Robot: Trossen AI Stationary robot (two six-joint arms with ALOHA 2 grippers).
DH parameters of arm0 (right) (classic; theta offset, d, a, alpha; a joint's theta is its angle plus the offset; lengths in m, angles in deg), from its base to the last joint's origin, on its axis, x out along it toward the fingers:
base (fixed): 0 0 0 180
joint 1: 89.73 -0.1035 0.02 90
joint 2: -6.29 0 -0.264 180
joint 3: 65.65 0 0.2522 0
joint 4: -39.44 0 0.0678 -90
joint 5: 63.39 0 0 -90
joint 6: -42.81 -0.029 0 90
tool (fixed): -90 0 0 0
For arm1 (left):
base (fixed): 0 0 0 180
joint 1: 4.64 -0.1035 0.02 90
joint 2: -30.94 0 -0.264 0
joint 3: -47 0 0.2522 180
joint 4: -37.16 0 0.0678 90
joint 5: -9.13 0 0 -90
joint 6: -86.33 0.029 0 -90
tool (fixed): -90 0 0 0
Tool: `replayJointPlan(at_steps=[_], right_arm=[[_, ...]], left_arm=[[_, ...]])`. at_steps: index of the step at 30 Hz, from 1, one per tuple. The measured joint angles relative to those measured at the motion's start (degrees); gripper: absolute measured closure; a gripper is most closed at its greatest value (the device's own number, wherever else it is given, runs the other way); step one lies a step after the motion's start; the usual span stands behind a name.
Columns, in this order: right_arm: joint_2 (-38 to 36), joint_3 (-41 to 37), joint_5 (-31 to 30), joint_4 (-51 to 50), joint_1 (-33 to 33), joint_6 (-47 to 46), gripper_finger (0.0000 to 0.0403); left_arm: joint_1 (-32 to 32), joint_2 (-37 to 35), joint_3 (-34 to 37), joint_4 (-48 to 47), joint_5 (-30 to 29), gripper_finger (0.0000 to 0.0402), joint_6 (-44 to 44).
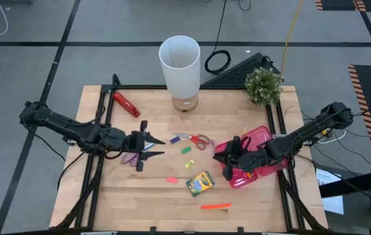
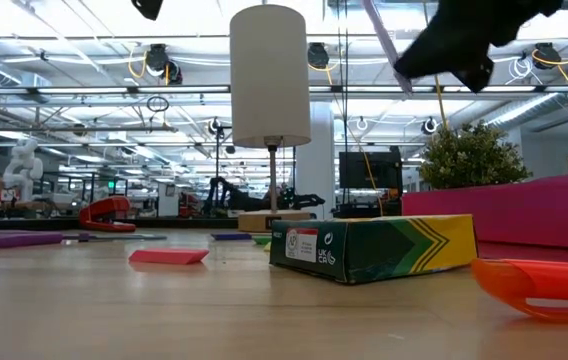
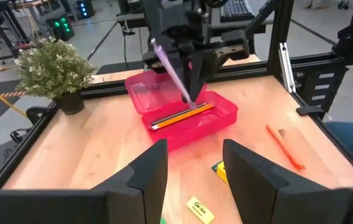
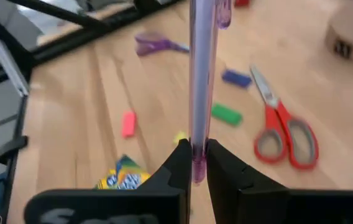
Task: Pack school essentials
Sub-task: Put the violet pen into the pink supply box
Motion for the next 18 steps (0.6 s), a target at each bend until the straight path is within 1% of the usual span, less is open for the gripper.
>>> replayJointPlan(at_steps=[2, 18], right_arm=[[0.02, 0.0, 0.36, -3.18, -0.4, -3.17, 0.0381], [0.04, 0.0, 10.25, -25.34, -1.07, -25.08, 0.0381]], left_arm=[[0.0, -0.02, 0.0, -0.07, 0.0, 0.0243, 0.16], [-0.48, 0.15, 0.0, 0.23, -0.11, 0.0243, 0.44]])
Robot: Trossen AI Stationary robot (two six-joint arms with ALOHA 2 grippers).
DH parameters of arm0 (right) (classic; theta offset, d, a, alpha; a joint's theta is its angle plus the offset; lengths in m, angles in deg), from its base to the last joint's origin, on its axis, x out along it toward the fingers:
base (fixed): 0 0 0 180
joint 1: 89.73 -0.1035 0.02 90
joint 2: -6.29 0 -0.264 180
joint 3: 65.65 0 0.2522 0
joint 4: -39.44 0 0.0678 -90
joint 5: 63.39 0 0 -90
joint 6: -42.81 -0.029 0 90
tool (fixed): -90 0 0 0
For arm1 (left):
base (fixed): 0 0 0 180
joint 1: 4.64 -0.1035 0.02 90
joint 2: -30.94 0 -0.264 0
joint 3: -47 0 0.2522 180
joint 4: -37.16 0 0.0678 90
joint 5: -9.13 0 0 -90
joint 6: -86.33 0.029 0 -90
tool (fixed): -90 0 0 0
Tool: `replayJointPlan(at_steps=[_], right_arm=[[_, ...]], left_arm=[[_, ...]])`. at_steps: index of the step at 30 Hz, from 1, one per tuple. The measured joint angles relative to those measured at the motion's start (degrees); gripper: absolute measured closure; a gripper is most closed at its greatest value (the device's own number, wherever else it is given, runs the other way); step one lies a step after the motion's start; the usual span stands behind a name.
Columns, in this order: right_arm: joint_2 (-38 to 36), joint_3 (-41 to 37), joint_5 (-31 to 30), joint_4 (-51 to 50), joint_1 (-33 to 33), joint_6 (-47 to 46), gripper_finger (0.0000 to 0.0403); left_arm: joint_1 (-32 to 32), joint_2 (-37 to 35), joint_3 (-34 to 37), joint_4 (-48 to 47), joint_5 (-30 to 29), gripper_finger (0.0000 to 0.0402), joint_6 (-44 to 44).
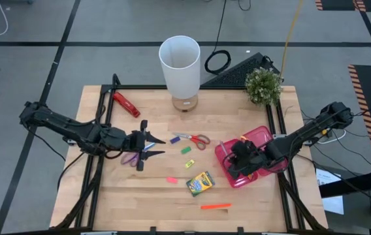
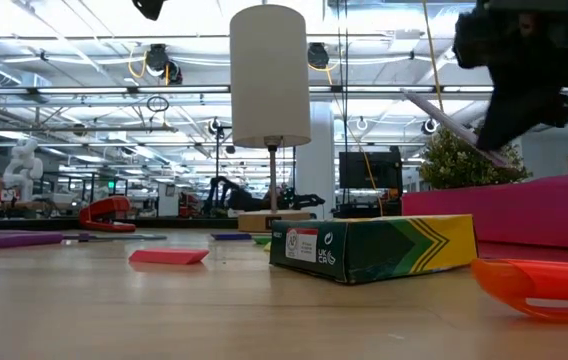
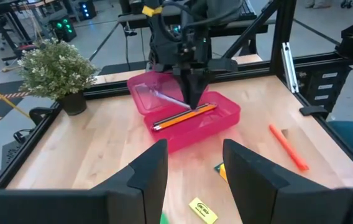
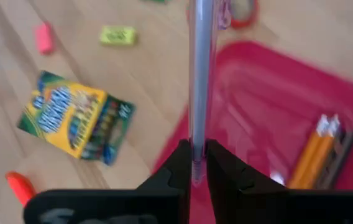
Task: Pack school essentials
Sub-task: Put the violet pen into the pink supply box
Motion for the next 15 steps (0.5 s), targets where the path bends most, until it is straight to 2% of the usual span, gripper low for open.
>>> replayJointPlan(at_steps=[5, 11, 15], right_arm=[[0.0, -0.02, 4.33, -3.57, -0.24, -6.32, 0.038], [0.28, -0.09, 4.78, -7.63, -0.5, -11.3, 0.038], [0.28, -2.68, 5.71, -6.76, -0.5, -15.12, 0.038]], left_arm=[[0.0, 0.0, 0.0, -0.72, 0.02, 0.0243, 1.34], [0.0, 0.0, 0.0, -1.23, 0.02, 0.0243, 1.42], [0.0, 0.0, 0.0, -0.38, 0.04, 0.0243, 1.14]])
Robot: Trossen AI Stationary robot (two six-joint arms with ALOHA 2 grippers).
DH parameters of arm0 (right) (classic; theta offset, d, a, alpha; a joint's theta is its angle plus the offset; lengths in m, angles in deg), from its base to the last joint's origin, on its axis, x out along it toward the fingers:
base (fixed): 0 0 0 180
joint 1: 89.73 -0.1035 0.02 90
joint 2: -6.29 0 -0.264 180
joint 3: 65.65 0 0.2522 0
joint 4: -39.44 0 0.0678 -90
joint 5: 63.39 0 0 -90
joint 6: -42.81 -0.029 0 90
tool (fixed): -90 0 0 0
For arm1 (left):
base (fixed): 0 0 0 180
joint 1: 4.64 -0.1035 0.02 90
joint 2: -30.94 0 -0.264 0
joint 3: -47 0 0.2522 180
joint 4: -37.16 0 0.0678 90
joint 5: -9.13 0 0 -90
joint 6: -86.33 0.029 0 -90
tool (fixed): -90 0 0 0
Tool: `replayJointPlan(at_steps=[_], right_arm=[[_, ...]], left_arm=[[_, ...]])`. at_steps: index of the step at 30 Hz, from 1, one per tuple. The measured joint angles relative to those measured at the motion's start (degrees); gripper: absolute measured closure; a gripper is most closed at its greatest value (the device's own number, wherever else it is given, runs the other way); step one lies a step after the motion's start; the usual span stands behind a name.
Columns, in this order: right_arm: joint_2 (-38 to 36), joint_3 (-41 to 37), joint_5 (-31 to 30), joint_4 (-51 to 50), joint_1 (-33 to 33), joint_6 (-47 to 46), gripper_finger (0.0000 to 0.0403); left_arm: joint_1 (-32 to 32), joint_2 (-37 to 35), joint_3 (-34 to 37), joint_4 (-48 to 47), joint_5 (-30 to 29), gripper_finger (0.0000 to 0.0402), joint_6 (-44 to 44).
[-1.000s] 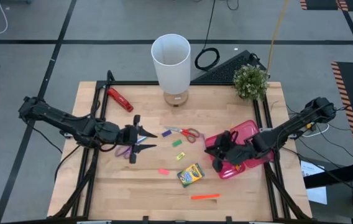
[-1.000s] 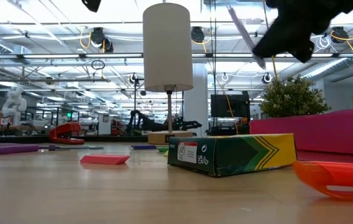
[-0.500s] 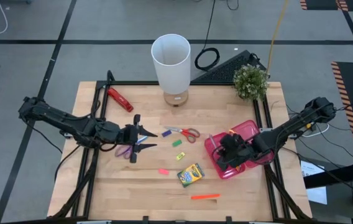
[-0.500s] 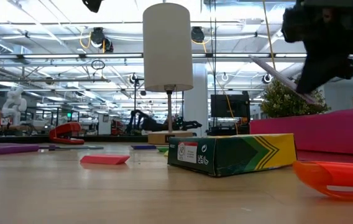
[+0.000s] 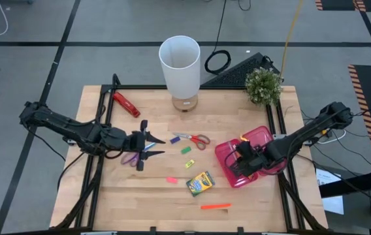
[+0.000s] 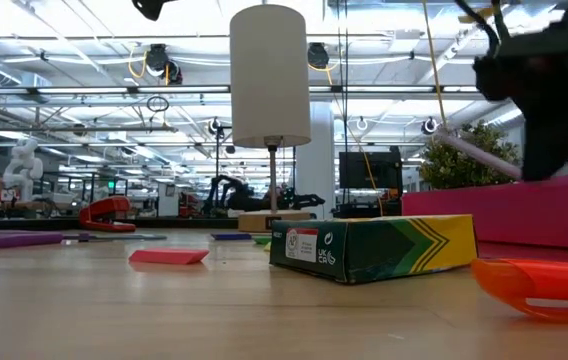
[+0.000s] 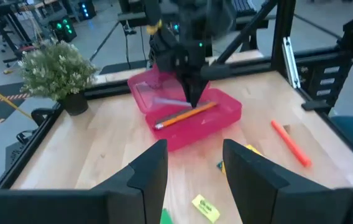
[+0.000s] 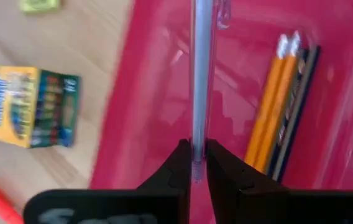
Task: Pack school essentials
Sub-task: Put the violet pen into the pink supply box, then put the orange pen into the pink supply box
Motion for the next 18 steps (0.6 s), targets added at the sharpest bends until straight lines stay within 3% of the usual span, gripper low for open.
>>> replayJointPlan(at_steps=[5, 10, 18], right_arm=[[0.0, -4.5, 6.19, 4.93, -0.33, -3.15, 0.038], [-0.02, -6.1, 6.55, 7.39, -0.66, -3.02, 0.0376], [-0.02, -6.15, 8.0, 5.65, -0.66, -3.52, 0.0332]], left_arm=[[0.0, 0.0, 0.0, 2.02, 0.03, 0.0243, -0.02], [0.0, 0.0, 0.0, 2.54, 0.03, 0.0243, -0.28], [0.0, 0.0, 0.0, 2.58, 0.06, 0.0243, -1.49]])
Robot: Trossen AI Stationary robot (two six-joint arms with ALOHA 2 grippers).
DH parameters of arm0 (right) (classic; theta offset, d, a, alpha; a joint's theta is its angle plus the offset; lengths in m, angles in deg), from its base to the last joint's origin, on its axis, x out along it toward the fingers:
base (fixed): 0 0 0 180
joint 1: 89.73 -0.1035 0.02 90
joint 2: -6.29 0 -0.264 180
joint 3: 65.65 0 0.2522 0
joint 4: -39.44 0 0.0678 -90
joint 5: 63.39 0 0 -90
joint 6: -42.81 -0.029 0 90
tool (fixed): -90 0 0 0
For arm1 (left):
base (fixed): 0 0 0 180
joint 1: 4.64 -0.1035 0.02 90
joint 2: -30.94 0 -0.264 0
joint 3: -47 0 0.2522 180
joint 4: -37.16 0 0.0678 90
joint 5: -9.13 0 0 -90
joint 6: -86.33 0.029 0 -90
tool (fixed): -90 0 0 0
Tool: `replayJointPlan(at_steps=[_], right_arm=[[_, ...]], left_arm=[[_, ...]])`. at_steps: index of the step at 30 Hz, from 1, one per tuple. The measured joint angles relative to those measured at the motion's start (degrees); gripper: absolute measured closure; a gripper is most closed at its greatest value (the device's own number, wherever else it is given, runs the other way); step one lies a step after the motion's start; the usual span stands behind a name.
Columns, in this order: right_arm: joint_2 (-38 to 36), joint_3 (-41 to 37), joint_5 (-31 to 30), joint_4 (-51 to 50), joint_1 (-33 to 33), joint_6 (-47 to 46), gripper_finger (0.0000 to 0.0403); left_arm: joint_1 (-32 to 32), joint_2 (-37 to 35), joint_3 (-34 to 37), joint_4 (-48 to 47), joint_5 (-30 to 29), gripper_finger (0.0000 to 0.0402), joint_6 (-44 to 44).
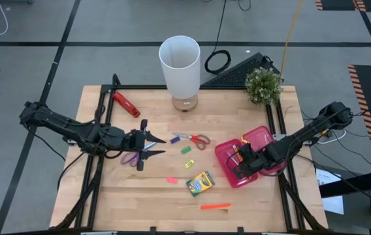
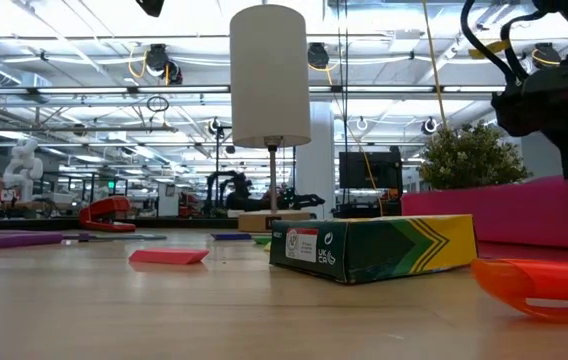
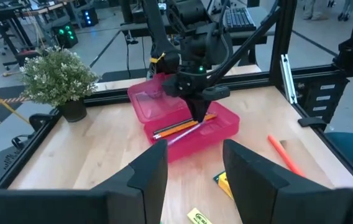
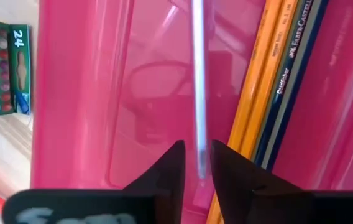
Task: Pack school essentials
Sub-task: Put the orange pen into the pink supply box
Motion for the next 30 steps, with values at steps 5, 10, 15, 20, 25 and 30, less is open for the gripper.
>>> replayJointPlan(at_steps=[5, 10, 15, 20, 25, 30], right_arm=[[0.0, 0.0, 0.0, -0.18, 0.02, 0.33, 0.0318], [-0.2, -0.02, -0.44, 1.54, 0.04, 5.25, 0.0317], [-0.2, -0.02, -1.98, 6.81, 0.64, 10.59, 0.0317], [-0.17, -0.02, -4.92, 7.4, 2.82, 13.5, 0.0317], [-0.17, -0.04, -4.92, 7.1, 4.8, 15.42, 0.0326], [-0.15, -0.95, -4.58, 6.15, 5.81, 17.1, 0.0353]], left_arm=[[0.0, 0.0, 0.0, 0.0, -0.01, 0.0243, 0.01], [0.0, 0.0, 0.0, 0.0, 0.01, 0.0243, 0.02], [0.0, 0.0, -0.02, -0.02, 0.01, 0.0243, 0.23], [0.0, 0.0, -0.02, -0.1, 0.02, 0.0243, 0.25], [0.0, 0.0, -0.02, -0.89, 0.03, 0.0243, 0.29], [0.02, 0.42, -0.04, -0.83, 0.03, 0.0243, 0.16]])
